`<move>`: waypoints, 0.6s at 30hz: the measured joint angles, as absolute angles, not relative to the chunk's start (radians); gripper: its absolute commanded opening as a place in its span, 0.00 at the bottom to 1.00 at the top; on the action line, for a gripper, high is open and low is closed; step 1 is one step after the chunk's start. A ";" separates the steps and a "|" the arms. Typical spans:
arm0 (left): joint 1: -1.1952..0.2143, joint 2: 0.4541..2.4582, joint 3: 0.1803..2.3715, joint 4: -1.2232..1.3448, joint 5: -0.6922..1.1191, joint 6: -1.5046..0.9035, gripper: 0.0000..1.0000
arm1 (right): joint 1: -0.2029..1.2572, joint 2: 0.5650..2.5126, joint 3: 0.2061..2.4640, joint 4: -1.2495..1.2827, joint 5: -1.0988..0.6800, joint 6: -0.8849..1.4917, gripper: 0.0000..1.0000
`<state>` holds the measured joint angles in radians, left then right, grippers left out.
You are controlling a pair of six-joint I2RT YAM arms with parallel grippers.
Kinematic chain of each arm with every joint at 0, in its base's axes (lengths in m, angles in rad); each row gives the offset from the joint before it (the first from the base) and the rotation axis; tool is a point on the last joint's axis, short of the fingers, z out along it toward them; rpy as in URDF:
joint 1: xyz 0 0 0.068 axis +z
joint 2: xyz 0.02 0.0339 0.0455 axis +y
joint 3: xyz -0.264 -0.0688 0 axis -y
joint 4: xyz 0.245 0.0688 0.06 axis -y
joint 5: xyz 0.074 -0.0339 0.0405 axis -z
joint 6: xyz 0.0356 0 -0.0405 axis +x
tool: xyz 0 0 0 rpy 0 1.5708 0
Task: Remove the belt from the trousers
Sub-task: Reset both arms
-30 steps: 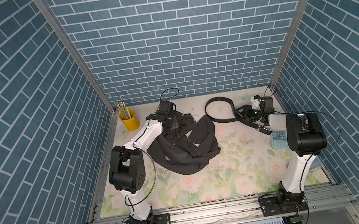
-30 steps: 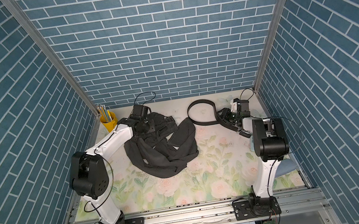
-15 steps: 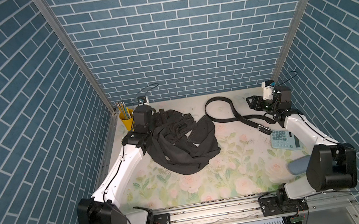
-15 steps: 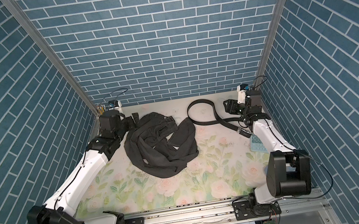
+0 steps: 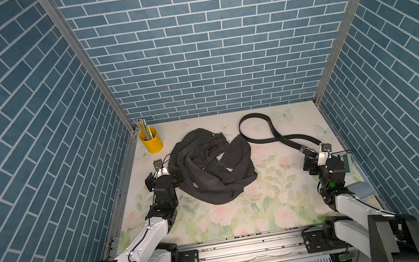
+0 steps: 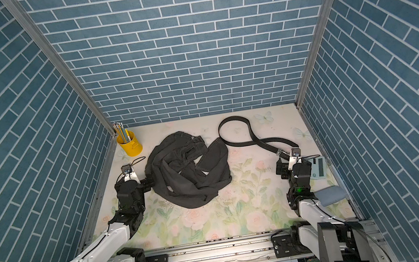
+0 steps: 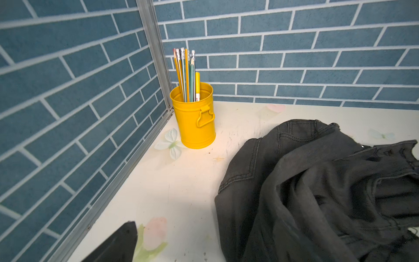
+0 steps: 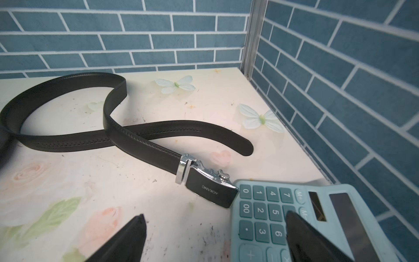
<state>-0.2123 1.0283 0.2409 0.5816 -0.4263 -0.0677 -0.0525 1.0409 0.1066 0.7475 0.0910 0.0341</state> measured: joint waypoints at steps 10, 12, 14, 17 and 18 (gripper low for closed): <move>-0.169 1.309 0.126 1.084 -0.340 0.005 1.00 | -0.059 1.420 0.126 1.217 -0.076 0.022 1.00; -0.151 1.394 0.130 1.196 -0.305 0.017 1.00 | -0.051 1.508 0.139 1.290 -0.108 0.020 1.00; -0.135 1.475 0.131 1.271 -0.279 0.024 1.00 | -0.038 1.534 0.149 1.298 -0.121 0.018 1.00; -0.101 1.499 0.137 1.279 -0.209 0.025 1.00 | -0.025 1.535 0.155 1.327 -0.124 0.017 1.00; -0.089 1.499 0.139 1.293 -0.187 0.025 1.00 | -0.022 1.534 0.155 1.336 -0.123 0.018 1.00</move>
